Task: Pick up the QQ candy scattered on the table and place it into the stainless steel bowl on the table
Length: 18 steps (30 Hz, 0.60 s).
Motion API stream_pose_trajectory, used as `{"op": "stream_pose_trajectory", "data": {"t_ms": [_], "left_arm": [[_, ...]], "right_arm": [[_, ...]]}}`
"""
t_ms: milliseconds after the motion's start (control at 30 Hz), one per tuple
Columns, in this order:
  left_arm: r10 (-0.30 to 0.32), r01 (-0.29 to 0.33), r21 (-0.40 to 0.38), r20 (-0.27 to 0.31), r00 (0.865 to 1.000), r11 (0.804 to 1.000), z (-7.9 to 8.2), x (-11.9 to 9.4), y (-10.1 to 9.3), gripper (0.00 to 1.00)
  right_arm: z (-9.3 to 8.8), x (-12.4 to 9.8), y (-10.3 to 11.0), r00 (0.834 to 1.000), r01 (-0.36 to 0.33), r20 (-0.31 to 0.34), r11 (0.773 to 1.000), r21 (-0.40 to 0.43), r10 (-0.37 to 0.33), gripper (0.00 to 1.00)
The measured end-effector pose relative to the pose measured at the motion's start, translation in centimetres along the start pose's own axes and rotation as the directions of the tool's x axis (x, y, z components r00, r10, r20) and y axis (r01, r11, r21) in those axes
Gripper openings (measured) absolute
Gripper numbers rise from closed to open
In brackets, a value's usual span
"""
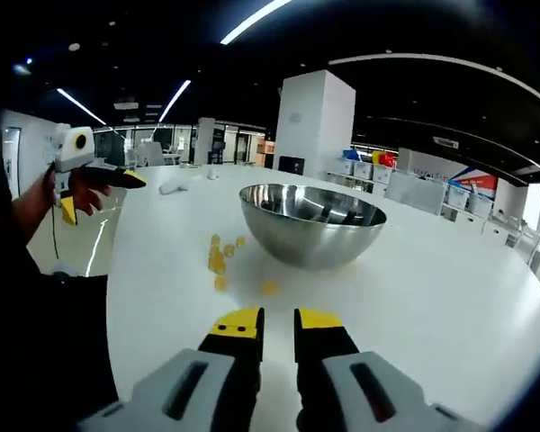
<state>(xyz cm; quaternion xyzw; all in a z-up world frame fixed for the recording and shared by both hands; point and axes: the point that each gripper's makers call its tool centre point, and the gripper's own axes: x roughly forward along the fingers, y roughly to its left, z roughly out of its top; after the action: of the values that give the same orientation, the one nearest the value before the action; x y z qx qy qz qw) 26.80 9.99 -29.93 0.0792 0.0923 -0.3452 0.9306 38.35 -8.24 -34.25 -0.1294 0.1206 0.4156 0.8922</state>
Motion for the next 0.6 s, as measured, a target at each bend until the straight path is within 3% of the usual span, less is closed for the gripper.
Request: {"op": "stream_pose_trajectory", "data": {"t_ms": [267,600], "left_arm": [[0.010,-0.010,-0.009,0.007,1.000,1.000,-0.3,-0.8,0.6,0.91],[0.039,-0.039,-0.032,0.004,0.999,0.999,-1.1,-1.7,1.8,0.91]], "right_arm": [[-0.5,4.7,-0.4,0.999,-0.020,-0.047,1.000,-0.020,0.019,0.15],[-0.4,7.1,-0.2,0.997,-0.041,-0.058,0.999,0.002,0.041,0.14]]}}
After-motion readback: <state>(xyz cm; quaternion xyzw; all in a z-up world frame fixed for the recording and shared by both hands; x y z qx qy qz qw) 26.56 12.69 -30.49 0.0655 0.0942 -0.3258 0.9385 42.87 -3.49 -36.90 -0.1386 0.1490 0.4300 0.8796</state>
